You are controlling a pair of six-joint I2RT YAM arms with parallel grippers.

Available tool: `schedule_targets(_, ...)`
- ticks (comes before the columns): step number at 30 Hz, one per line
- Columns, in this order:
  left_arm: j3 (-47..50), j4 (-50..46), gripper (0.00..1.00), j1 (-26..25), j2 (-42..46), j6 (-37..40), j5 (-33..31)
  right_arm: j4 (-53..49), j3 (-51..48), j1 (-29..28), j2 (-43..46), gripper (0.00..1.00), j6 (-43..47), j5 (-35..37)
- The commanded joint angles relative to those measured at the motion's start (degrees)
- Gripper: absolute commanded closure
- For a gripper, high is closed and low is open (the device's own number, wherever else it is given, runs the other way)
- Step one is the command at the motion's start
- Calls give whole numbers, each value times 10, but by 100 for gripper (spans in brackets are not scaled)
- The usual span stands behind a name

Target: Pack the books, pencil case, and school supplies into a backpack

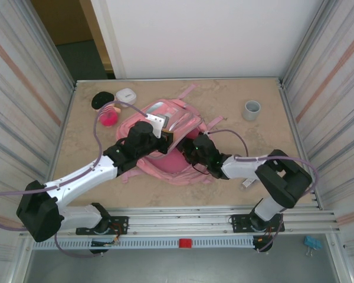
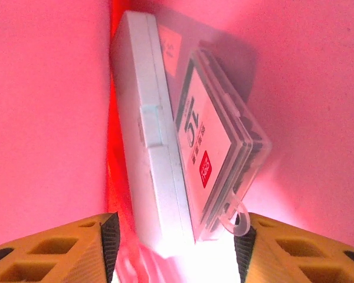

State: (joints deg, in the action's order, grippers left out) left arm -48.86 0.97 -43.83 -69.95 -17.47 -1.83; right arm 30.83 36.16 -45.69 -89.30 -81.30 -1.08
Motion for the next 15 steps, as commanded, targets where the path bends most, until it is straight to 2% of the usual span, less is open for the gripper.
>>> schedule_targets(1,-18,27,100,3,18,18,-32,-83,-17,-5,57,42,44,-18)
schedule_targets(8,-10,25,100,4,-4,23,-22,-228,-21,6,154,36,103,-47)
schedule_targets(11,-12,30,100,4,-17,16,-6,-252,-20,17,173,38,120,-73)
schedule_targets(15,-14,30,97,2,-26,22,11,-325,-21,18,234,39,168,-51)
